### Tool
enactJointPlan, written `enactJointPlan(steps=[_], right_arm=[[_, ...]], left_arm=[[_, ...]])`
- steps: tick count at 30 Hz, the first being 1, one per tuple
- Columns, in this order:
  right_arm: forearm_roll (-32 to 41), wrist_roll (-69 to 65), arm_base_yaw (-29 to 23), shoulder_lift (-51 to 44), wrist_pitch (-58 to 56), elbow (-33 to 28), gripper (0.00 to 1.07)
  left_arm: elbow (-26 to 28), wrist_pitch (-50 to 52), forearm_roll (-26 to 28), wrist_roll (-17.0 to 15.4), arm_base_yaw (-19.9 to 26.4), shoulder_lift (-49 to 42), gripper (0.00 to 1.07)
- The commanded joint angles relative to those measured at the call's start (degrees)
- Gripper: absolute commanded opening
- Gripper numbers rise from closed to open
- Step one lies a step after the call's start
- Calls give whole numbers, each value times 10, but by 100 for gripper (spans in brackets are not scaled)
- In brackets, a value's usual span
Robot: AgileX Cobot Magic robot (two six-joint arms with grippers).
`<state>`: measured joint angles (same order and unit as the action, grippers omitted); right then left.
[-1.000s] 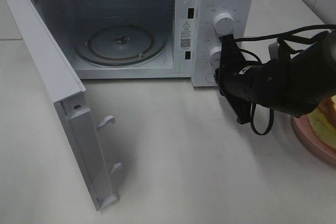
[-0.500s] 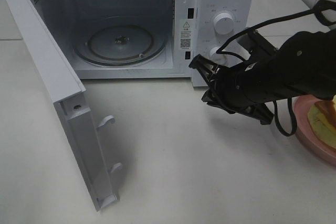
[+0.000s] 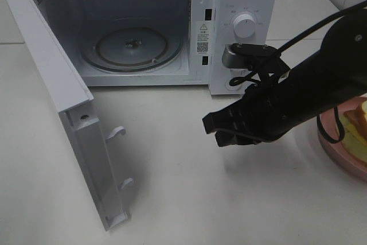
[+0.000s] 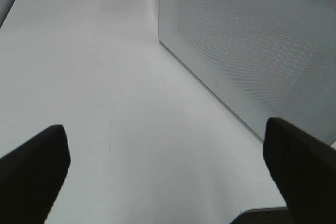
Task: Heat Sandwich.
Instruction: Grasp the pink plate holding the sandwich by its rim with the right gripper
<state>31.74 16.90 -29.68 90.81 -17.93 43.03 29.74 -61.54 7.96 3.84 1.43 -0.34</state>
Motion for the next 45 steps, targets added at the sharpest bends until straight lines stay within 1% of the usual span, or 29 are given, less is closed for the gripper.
enactJointPlan(steps=[1, 2, 4, 5, 6, 9, 10, 11, 12, 14, 15, 16, 19, 20, 21, 24, 25, 29, 35, 38, 45], right_arm=[[-68, 10, 4, -21, -61, 0, 40], [-114, -3, 4, -32, -94, 3, 46], [-157, -34, 6, -43, -121, 9, 55], [-157, -34, 6, -43, -121, 9, 55], [-180, -68, 15, -54, -142, 13, 65], [-200, -92, 33, -69, -173, 14, 81], [-200, -92, 33, -69, -173, 14, 81], [-209, -92, 47, -76, -190, 14, 87], [-215, -92, 56, -80, -197, 14, 89], [-222, -92, 74, -82, -214, 14, 90], [-222, -92, 74, -82, -214, 14, 90], [-231, -93, 97, -82, -227, 14, 89], [-249, -102, 128, -82, -237, 14, 88], [-249, -102, 128, -82, -237, 14, 88], [-265, -115, 148, -82, -238, 14, 88], [-293, -138, 189, -82, -239, 16, 87], [-293, -138, 189, -82, -239, 16, 87], [-313, -136, 221, -80, -238, 36, 86], [-322, -135, 231, -64, -240, 64, 85], [-337, -136, 231, -28, -239, 77, 85], [-339, -136, 231, 26, -227, 92, 84]], left_arm=[[-1, 2, -1, -3, 2, -3, 95], [-1, 2, -1, -3, 2, -3, 95], [-1, 2, -1, -3, 2, -3, 95], [-1, 2, -1, -3, 2, -3, 95], [-1, 2, -1, -3, 2, -3, 95], [-1, 2, -1, -3, 2, -3, 95], [-1, 2, -1, -3, 2, -3, 95], [-1, 2, -1, -3, 2, -3, 95], [-1, 2, -1, -3, 2, -3, 95], [-1, 2, -1, -3, 2, -3, 95], [-1, 2, -1, -3, 2, -3, 95], [-1, 2, -1, -3, 2, -3, 95], [-1, 2, -1, -3, 2, -3, 95], [-1, 2, -1, -3, 2, -3, 95], [-1, 2, -1, -3, 2, -3, 95], [-1, 2, -1, -3, 2, -3, 95], [-1, 2, -1, -3, 2, -3, 95], [-1, 2, -1, -3, 2, -3, 95], [-1, 2, -1, -3, 2, -3, 95], [-1, 2, -1, -3, 2, -3, 95], [-1, 2, -1, -3, 2, -3, 95]])
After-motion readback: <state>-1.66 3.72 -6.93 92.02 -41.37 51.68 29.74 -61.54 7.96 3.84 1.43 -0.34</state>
